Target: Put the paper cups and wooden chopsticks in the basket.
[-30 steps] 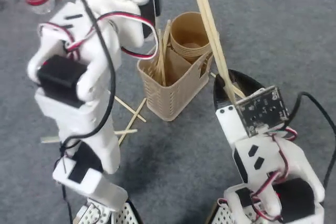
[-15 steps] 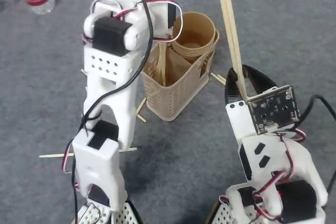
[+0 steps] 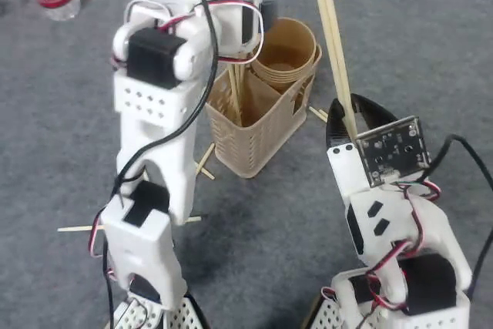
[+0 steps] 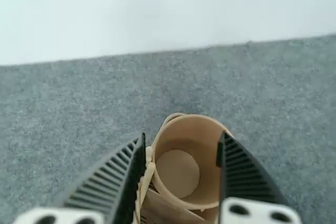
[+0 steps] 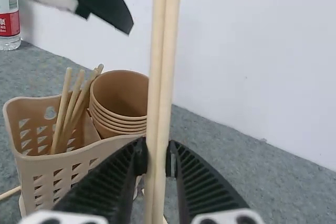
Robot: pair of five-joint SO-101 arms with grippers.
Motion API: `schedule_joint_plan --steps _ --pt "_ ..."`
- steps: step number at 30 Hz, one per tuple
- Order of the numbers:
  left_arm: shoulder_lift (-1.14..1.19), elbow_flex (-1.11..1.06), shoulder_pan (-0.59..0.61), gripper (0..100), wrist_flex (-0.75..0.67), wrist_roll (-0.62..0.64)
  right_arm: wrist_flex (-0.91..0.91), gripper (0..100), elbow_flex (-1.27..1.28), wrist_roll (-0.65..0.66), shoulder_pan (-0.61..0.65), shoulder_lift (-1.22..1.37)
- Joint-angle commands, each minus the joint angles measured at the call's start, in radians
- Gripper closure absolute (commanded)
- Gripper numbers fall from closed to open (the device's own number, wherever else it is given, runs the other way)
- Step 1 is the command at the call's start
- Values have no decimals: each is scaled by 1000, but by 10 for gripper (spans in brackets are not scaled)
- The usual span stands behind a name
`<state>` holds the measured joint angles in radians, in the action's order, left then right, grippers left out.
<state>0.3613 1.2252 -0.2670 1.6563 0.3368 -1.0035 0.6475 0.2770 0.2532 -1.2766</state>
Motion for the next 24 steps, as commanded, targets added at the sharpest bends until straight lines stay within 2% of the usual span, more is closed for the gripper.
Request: schedule_joint_plan --steps 1,5,7,10,15,18,21,24 --pt "-173 71 49 787 6 -72 50 991 -11 -9 7 4" --pt "-367 188 72 787 109 -261 68 991 -66 -38 136 25" --pt "-468 124 98 787 106 -288 48 991 -126 -54 216 77" --pt "-631 -117 235 787 103 -288 53 991 -206 -54 286 203" --pt "-868 -653 365 787 83 -324 139 991 -342 -60 303 415" --pt "-1048 -944 433 787 -48 -327 211 991 -413 -60 338 512" --pt "-1298 -1254 516 787 -258 -308 259 991 -471 -60 374 595" --pt "-1585 -1655 563 787 -457 -256 271 991 -522 -60 404 673"
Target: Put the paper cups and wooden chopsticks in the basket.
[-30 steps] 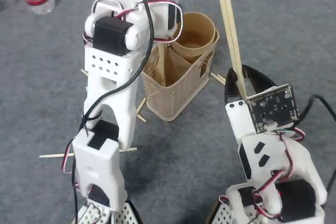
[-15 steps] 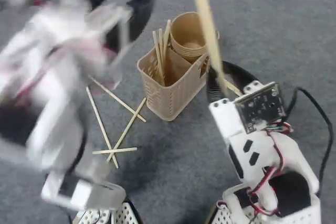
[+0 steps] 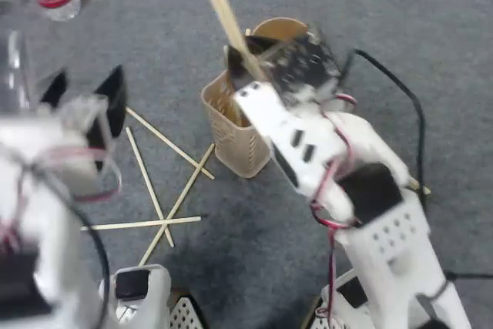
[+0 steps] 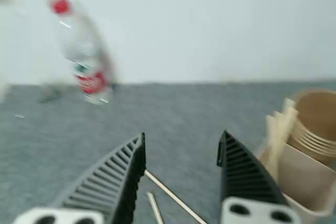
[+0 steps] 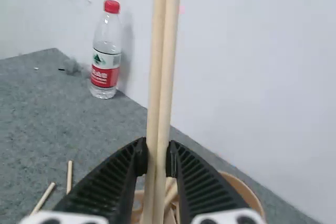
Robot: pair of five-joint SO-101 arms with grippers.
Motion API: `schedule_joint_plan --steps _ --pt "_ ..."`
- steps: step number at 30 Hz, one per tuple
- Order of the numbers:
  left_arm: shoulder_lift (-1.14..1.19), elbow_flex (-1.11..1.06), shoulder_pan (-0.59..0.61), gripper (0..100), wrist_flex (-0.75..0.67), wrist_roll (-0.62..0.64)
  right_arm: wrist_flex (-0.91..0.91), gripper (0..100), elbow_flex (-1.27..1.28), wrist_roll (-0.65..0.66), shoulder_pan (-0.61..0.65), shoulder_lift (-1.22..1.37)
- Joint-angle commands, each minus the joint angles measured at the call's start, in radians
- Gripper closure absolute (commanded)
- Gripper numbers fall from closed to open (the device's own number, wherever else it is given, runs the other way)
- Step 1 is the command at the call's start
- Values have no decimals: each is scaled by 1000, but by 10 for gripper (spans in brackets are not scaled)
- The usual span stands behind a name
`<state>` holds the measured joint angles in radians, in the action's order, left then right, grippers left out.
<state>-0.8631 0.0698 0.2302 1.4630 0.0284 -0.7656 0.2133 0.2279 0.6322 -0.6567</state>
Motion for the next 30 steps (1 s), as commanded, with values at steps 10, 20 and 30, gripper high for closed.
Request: schedule_joint_plan --steps 10,20,30 --pt "-937 -1395 218 787 -710 210 174 991 -11 -71 -13 163" --pt "-663 -1389 232 787 -856 229 397 991 322 -135 -70 122" --pt "-256 -1265 157 785 -872 187 335 717 442 -74 -65 13"
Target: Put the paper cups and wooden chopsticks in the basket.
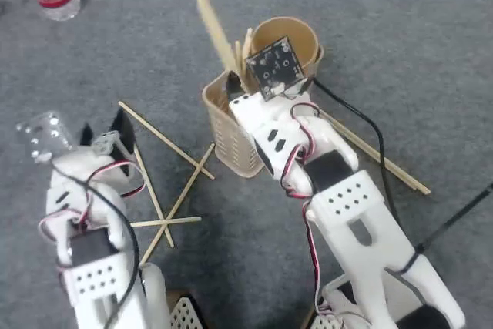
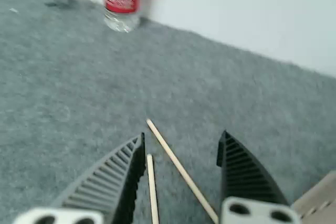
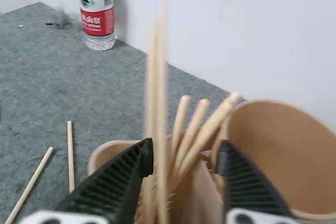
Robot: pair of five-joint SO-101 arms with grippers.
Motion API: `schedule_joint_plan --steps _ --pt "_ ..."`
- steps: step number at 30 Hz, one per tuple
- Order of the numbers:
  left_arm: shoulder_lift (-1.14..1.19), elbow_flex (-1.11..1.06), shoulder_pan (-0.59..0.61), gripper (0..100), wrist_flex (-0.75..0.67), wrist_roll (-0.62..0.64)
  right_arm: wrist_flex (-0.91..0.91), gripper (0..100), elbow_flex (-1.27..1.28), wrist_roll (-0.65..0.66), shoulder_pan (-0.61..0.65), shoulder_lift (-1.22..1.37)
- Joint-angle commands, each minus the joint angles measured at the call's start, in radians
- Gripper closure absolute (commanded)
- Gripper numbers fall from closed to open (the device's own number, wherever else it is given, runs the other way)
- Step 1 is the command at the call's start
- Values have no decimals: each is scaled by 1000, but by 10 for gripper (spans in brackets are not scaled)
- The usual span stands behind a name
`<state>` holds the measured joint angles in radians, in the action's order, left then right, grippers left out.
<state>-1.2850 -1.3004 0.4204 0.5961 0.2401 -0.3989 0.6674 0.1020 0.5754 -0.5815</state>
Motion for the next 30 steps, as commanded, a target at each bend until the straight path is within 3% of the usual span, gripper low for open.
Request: schedule_joint_plan --steps 1,5,9,15,19,26,30 --pt "219 142 -34 785 18 -25 -47 742 -12 69 -10 -76" --pt "437 338 -35 784 184 -25 -147 788 -17 91 -45 -203" --pt "641 533 -37 784 339 -25 -392 769 -118 135 -122 -318" --pt "891 766 -117 783 497 -28 -667 772 -293 152 -338 -340" --pt "1062 934 -153 783 594 -23 -785 772 -354 284 -467 -338" --pt "1468 1356 -118 783 888 -2 -834 772 -293 500 -716 -257" --pt "1657 1596 -115 783 1040 18 -799 772 -253 549 -809 -137"
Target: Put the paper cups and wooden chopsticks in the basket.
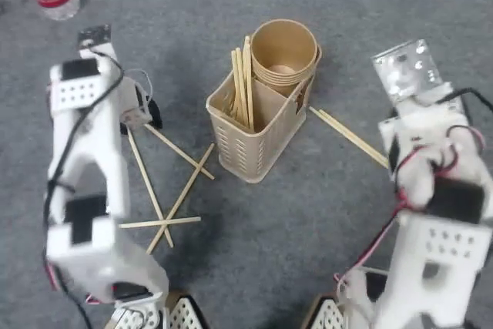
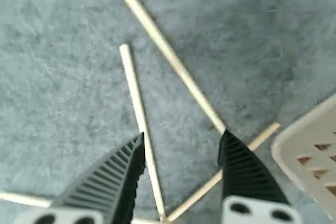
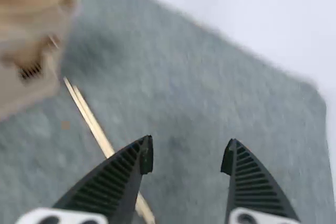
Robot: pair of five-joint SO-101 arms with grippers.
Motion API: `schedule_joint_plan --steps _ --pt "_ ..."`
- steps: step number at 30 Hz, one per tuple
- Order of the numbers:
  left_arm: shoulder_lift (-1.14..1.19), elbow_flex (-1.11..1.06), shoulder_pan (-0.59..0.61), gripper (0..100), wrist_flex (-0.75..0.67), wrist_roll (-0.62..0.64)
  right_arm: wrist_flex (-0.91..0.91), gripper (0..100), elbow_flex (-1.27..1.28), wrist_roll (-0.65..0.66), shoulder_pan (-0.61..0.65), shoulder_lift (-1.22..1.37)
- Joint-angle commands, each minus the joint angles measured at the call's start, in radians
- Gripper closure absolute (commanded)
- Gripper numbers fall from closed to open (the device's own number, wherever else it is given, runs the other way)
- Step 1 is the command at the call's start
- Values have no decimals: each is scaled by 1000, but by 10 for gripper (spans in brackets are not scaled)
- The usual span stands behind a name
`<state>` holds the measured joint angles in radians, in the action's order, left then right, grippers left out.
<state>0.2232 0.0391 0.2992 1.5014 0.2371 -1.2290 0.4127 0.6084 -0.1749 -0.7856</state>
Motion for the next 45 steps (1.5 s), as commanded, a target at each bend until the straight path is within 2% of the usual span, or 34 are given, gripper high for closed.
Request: schedule_joint_plan --steps 1,9,15,24,29,33,40,45 --pt "190 303 6 783 150 38 45 772 8 51 -76 94" --pt "466 476 9 783 172 103 194 772 9 87 -173 343" --pt "586 605 6 784 178 123 251 772 5 114 -179 512" --pt "666 664 8 785 167 121 292 772 8 110 -173 559" --pt "738 664 -9 786 101 124 292 772 8 114 -173 561" --pt "772 728 -6 791 140 124 292 772 8 161 -166 608" --pt "870 881 -11 961 219 118 303 772 -2 259 -79 829" --pt "925 977 -12 987 256 75 318 772 -35 308 -67 935"
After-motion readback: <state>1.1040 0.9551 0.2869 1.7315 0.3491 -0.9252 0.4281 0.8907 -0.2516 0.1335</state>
